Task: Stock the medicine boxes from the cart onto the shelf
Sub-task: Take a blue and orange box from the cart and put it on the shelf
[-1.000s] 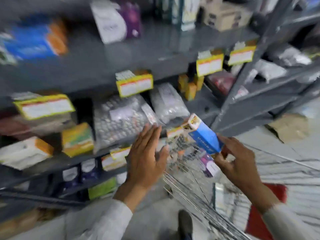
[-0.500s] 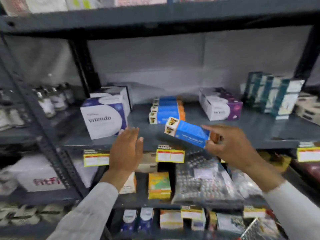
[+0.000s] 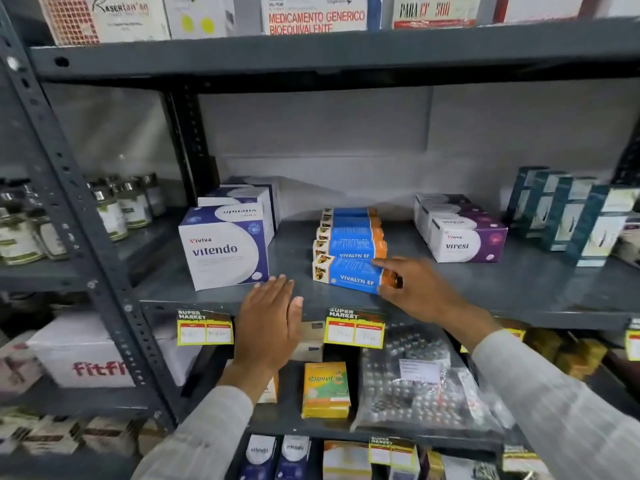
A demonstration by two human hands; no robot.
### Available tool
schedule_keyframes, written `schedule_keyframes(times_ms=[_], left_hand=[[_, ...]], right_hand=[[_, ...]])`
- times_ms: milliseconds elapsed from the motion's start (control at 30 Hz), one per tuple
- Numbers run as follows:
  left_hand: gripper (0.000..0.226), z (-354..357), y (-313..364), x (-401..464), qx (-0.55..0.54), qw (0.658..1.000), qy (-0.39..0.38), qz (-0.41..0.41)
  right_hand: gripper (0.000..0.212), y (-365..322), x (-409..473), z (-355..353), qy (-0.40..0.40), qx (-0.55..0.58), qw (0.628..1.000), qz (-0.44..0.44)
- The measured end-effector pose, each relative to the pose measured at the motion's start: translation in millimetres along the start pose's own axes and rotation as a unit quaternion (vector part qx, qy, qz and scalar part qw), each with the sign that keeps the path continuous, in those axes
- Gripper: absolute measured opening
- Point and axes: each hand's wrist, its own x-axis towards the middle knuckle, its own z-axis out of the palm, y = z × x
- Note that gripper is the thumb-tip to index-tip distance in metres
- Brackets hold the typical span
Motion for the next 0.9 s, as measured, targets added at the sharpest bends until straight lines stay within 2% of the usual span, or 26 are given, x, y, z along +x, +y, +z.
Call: schedule_keyframes(times_ms=[67, 167, 267, 333, 433, 500, 567, 633, 700, 800, 900], left_hand=[[0.051, -1, 5, -1, -0.036, 0.999, 0.021, -0.014], [0.045, -2, 30, -9, -0.115, 0.989, 0.089, -0.025], [0.04, 10, 74, -36, -0.163, 0.976, 0.13, 0.054], [0.04, 32, 106, -63, -0.183, 0.969, 0.117, 0.117], [0.041, 80, 155, -118, -0.215, 0.96, 0.021, 0.176], [0.043, 117, 185, -158, -0.227, 0.95, -0.08, 0.2], [0.045, 153, 213, -197, -0.228, 0.934, -0.175, 0.214], [0.046, 186, 240, -232, -0.218, 0.914, -0.259, 0.224], [0.044, 216, 265, -261, -0.203, 0.891, -0.337, 0.227], [0.043, 261, 297, -296, -0.18, 0.861, -0.424, 0.215], [0.048, 295, 324, -315, -0.159, 0.835, -0.489, 0.197]], right_hand=[[0.052, 5, -14, 2, 0.03, -0.02, 0.999, -0.028], [0.047, 19, -50, 8, 0.123, -0.024, 0.99, -0.059], [0.035, 44, -103, 20, 0.225, -0.053, 0.966, -0.114], [0.027, 66, -145, 31, 0.255, -0.058, 0.957, -0.126], [0.027, 116, -216, 47, 0.192, -0.06, 0.978, -0.058], [0.028, 158, -267, 57, 0.128, -0.042, 0.99, 0.032], [0.032, 200, -321, 64, 0.079, -0.005, 0.986, 0.145], [0.039, 239, -371, 66, 0.035, 0.055, 0.954, 0.291], [0.041, 277, -421, 70, -0.024, 0.062, 0.909, 0.412], [0.046, 327, -491, 89, -0.127, 0.048, 0.845, 0.517], [0.055, 359, -543, 121, -0.185, 0.075, 0.775, 0.6]])
